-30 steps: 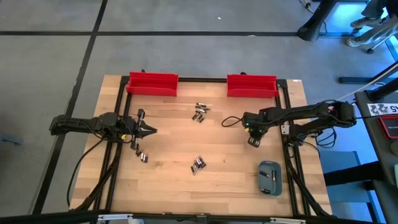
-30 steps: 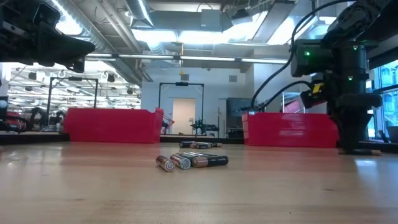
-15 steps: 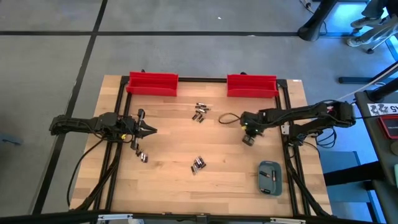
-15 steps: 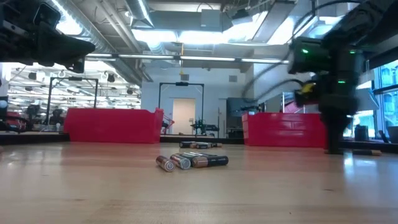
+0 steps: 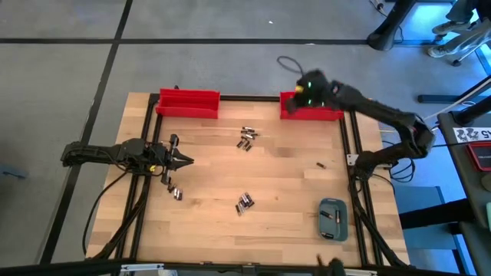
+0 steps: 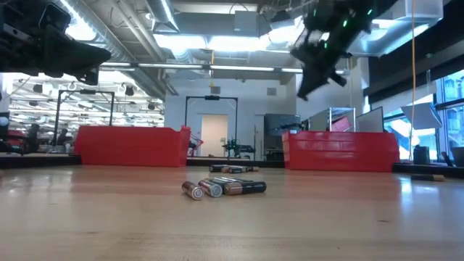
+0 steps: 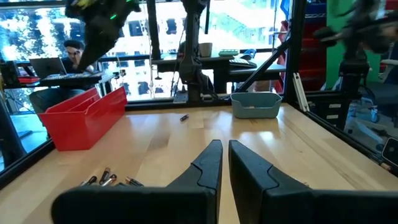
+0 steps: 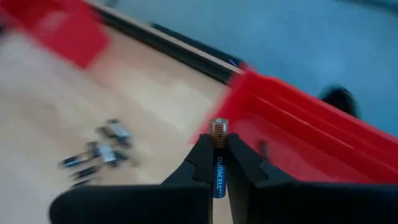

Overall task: Sort batteries
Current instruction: Put the small black battery into the right red bin

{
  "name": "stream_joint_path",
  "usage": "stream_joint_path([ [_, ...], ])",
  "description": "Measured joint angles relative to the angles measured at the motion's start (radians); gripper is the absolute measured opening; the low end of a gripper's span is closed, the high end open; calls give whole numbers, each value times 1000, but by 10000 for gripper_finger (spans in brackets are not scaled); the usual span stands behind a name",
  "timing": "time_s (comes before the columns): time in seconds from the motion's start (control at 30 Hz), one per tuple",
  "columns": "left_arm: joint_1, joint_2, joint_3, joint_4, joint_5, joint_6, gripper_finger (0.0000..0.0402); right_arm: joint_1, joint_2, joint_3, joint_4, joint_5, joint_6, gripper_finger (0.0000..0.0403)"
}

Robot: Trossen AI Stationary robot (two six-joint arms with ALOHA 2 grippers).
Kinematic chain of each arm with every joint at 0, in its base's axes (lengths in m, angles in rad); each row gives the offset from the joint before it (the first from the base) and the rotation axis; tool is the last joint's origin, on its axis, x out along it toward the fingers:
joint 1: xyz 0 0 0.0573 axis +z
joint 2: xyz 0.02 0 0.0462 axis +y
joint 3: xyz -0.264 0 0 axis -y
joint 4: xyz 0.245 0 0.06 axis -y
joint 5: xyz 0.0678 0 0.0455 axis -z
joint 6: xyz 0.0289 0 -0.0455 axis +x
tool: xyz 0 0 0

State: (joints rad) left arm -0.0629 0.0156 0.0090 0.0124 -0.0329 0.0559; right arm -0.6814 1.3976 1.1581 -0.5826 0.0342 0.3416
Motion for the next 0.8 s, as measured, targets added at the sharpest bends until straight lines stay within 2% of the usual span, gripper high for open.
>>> stream_joint_path([
  [0.17, 0, 0, 0, 0, 0, -4, 20, -111, 175, 35, -12, -127, 21, 13],
  [0.33, -1, 0, 0, 0, 0, -11, 20, -127, 306, 68, 2, -126, 46, 13],
  [0.5, -1, 0, 0, 0, 0, -6, 20, -125, 354, 94, 12, -107, 50, 15],
  [0.8, -1, 0, 0, 0, 0, -7, 20, -124, 369, 94, -1, -102, 48, 76],
])
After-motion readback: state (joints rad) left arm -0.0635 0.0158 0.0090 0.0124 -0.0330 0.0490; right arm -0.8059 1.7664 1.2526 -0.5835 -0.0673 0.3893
